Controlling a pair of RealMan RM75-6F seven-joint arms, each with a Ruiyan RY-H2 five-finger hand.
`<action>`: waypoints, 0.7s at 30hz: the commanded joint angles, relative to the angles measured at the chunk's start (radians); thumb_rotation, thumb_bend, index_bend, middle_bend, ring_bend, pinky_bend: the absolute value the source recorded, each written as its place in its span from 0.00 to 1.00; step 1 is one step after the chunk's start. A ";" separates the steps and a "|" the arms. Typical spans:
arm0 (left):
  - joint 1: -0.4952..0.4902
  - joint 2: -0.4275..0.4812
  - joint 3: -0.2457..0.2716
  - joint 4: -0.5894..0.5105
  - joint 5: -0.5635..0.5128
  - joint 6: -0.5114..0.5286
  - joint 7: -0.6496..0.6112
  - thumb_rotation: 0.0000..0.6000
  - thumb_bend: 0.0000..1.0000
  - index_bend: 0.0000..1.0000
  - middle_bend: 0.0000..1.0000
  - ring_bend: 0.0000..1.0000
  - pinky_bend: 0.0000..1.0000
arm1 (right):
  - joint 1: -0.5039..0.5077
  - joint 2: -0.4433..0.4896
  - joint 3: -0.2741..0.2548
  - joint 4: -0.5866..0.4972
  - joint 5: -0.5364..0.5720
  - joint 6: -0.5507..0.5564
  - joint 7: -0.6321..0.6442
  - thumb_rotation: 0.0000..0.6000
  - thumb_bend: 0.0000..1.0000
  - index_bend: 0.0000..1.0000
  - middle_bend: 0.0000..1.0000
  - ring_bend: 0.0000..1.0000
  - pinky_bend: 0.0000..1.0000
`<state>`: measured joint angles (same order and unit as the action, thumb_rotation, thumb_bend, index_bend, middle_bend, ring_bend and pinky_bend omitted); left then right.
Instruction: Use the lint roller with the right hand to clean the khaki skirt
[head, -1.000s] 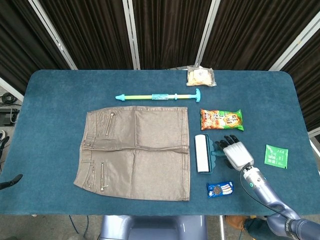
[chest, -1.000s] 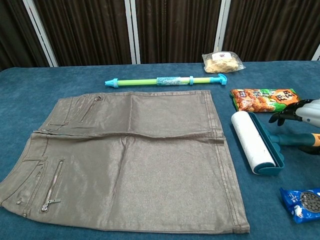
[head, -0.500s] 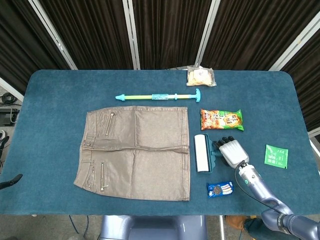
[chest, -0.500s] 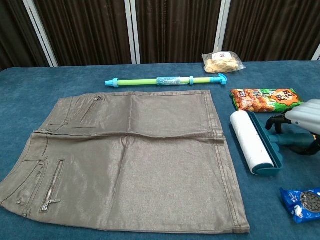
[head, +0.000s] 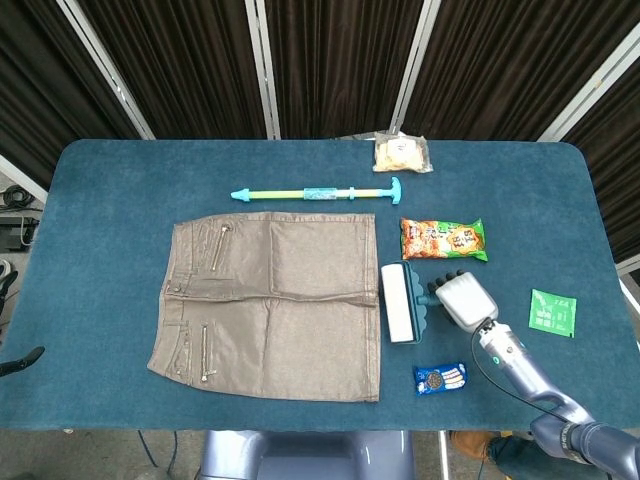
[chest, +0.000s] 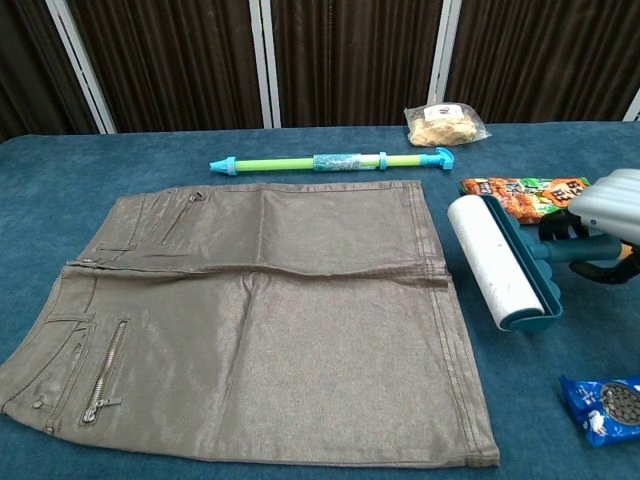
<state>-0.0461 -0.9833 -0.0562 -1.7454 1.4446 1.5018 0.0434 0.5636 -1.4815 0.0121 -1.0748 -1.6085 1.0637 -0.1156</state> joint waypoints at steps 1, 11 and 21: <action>0.000 0.003 0.000 -0.002 0.002 0.000 -0.006 1.00 0.04 0.00 0.00 0.00 0.00 | 0.020 0.055 0.008 -0.075 -0.026 0.025 0.003 1.00 0.84 0.48 0.56 0.45 0.51; -0.011 0.014 -0.002 0.001 -0.007 -0.025 -0.033 1.00 0.04 0.00 0.00 0.00 0.00 | 0.155 0.168 0.093 -0.385 -0.015 -0.098 -0.320 1.00 0.87 0.49 0.57 0.46 0.51; -0.011 0.024 -0.006 0.012 -0.028 -0.035 -0.065 1.00 0.04 0.00 0.00 0.00 0.00 | 0.282 0.088 0.138 -0.534 0.113 -0.302 -0.702 1.00 0.93 0.50 0.58 0.46 0.51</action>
<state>-0.0577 -0.9604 -0.0610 -1.7352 1.4193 1.4675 -0.0186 0.7981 -1.3614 0.1307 -1.5642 -1.5391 0.8217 -0.7405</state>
